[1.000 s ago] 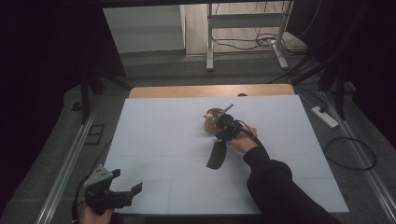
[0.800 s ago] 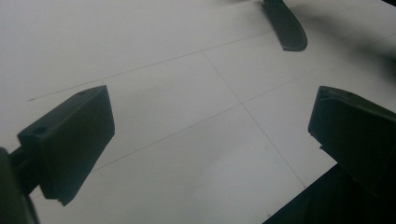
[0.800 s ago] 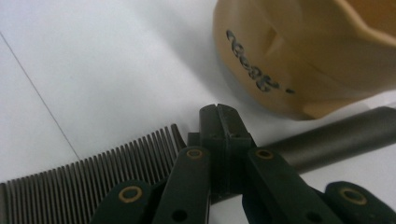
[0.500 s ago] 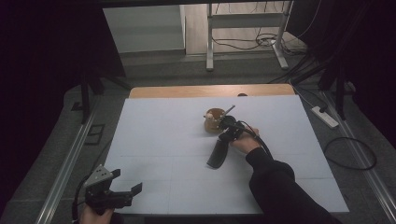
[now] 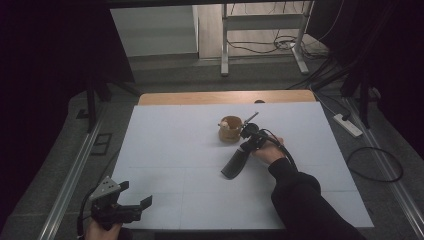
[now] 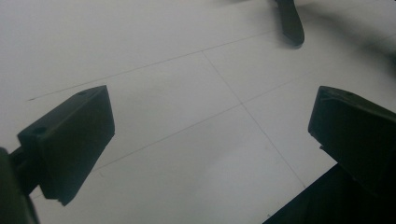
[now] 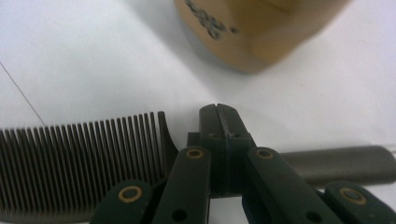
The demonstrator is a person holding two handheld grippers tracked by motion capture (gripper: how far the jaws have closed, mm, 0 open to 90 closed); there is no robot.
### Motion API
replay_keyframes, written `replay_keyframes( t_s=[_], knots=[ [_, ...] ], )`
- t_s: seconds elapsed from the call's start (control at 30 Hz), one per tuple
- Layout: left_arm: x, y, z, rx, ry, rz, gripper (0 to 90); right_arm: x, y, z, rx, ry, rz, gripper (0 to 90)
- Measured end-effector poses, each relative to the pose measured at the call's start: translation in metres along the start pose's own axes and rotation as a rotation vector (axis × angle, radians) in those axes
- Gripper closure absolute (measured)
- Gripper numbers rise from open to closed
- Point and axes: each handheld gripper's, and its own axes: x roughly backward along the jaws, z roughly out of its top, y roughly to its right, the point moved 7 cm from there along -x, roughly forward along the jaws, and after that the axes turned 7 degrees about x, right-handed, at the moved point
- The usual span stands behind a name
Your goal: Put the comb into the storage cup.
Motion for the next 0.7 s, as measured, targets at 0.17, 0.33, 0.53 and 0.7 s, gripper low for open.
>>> replay_keyframes(
  t_s=[0.17, 0.33, 0.53, 0.7],
  knots=[
    [0.0, 0.0, 0.0, 0.001, 0.0, 0.001, 1.0, 0.004, 0.005, -0.008, -0.015, -0.008, -0.002, 89.6],
    [0.0, 0.0, 0.0, 0.005, 0.0, -0.001, 1.0, 0.01, 0.01, -0.018, -0.028, -0.013, -0.009, 89.6],
    [0.0, 0.0, 0.0, 0.004, 0.001, 0.0, 1.0, 0.017, 0.016, -0.034, -0.054, -0.009, -0.005, 89.6],
    [0.0, 0.0, 0.0, 0.004, 0.001, 0.001, 1.0, 0.023, 0.02, -0.044, -0.068, -0.011, -0.014, 89.6]
  ],
)
